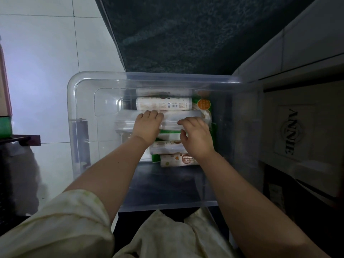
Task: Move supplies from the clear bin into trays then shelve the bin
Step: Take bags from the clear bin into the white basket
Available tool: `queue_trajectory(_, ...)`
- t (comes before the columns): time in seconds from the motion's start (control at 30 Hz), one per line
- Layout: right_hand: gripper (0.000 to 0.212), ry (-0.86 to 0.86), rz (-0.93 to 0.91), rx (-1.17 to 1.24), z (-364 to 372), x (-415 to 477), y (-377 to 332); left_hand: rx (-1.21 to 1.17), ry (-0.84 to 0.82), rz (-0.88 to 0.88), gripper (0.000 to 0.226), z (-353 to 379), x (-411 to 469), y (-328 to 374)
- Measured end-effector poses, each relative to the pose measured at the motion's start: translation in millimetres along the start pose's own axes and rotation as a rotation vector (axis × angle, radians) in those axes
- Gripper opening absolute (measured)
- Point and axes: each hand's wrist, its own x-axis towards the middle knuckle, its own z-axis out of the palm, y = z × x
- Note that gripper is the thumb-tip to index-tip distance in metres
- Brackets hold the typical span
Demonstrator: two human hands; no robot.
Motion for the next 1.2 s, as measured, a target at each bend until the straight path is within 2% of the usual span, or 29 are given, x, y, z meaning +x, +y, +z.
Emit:
queue_trajectory(0.17, 0.032, 0.038, -0.026, -0.011, -48.7, -11.2, -19.4, -0.056, -0.003, -0.034, 0.042, -47.2, -17.2, 14.5)
queue_trajectory(0.33, 0.032, 0.097, -0.011, -0.021, -110.7, -37.6, -50.3, -0.173, 0.162, -0.07, 0.032, -121.9, -66.9, 30.1)
queue_trajectory(0.47, 0.03, 0.198, -0.004, -0.08, -148.3, -70.8, -82.6, -0.214, 0.313, 0.002, 0.03, -181.4, -104.8, 40.4)
queue_trajectory(0.63, 0.028, 0.422, 0.141, -0.121, -163.7, -122.3, -125.2, -0.235, 0.425, 0.201, 0.02, -228.0, -144.2, 61.1)
queue_trajectory(0.9, 0.034, 0.791, 0.497, 0.024, -155.8, -239.8, -169.1, -0.296, 0.362, 0.602, 0.017, -247.3, -214.8, 116.3)
queue_trajectory(1.03, 0.045, 0.863, 0.665, -0.04, -171.9, -312.6, -176.0, -0.416, 0.228, 0.771, 0.017, -255.5, -252.4, 177.4)
queue_trajectory(1.2, 0.043, 1.012, 0.824, 0.0, -188.7, -406.4, -175.1, -0.494, 0.083, 0.97, 0.012, -255.8, -306.1, 271.5)
